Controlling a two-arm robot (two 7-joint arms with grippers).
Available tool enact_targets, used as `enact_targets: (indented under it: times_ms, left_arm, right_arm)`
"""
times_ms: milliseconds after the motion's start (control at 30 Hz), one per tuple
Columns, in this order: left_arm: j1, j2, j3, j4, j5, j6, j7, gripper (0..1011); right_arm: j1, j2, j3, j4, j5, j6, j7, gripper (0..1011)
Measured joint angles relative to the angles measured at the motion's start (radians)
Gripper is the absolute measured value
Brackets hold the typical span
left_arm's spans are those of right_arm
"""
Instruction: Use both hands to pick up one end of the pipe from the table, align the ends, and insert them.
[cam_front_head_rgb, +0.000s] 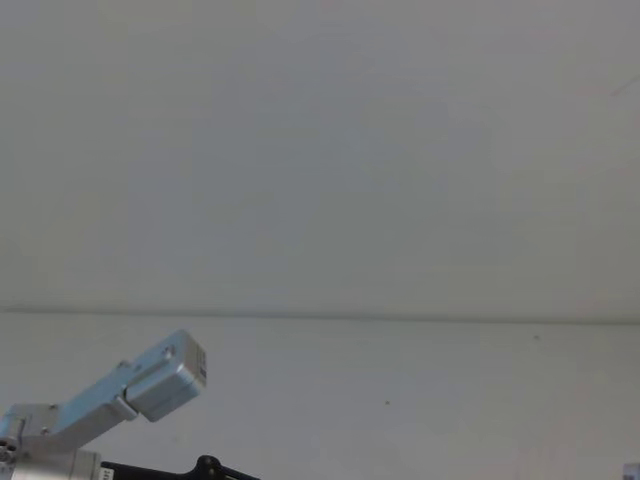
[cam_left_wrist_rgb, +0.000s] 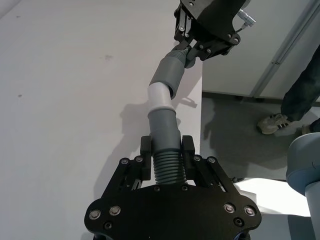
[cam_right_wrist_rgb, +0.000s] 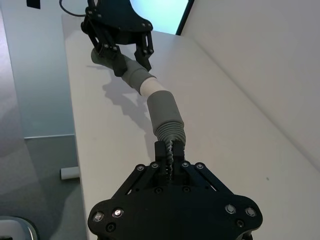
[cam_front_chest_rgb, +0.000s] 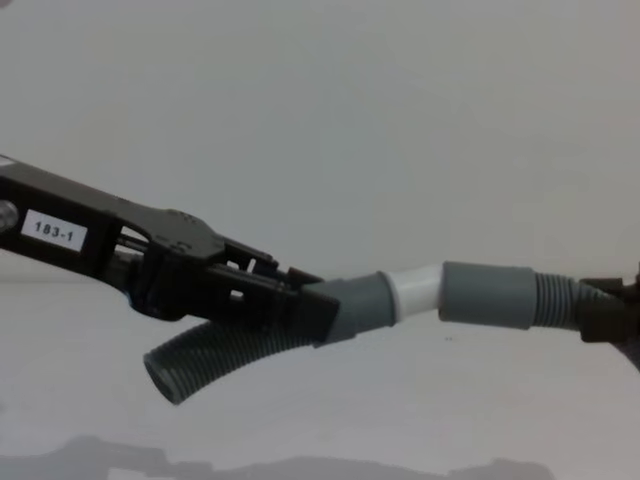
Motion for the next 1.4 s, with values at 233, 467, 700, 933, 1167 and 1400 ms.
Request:
enact_targets:
  times_ms: [233,467,700,933,1167,1400]
  left_arm:
    - [-0.012,-0.002,0.013,0.011,-0.004,0.0,-0.009,327]
    - [-0.027,-0.005,0.027,0.025,-0.008,-0.002,-0.028,327]
    - [-0.042,-0.003,0.042,0.037,-0.012,-0.006,-0.048,327]
    - [-0.054,0.002,0.053,0.044,-0.019,-0.009,-0.068,327]
    - [-0.068,0.013,0.064,0.048,-0.024,-0.009,-0.088,327]
    - [-0.079,0.026,0.073,0.047,-0.027,-0.005,-0.101,327]
  right_arm:
    - [0.006,0.005,-0.004,0.003,0.023,-0.005,0.016,60]
    - [0.017,0.014,-0.01,0.007,0.046,-0.013,0.043,61]
    - [0.029,0.022,-0.017,0.011,0.063,-0.018,0.067,60]
    - [0.045,0.035,-0.028,0.015,0.079,-0.028,0.105,61]
    - [0.062,0.057,-0.04,0.016,0.092,-0.037,0.152,61]
    - [0.071,0.077,-0.044,0.015,0.1,-0.042,0.179,52]
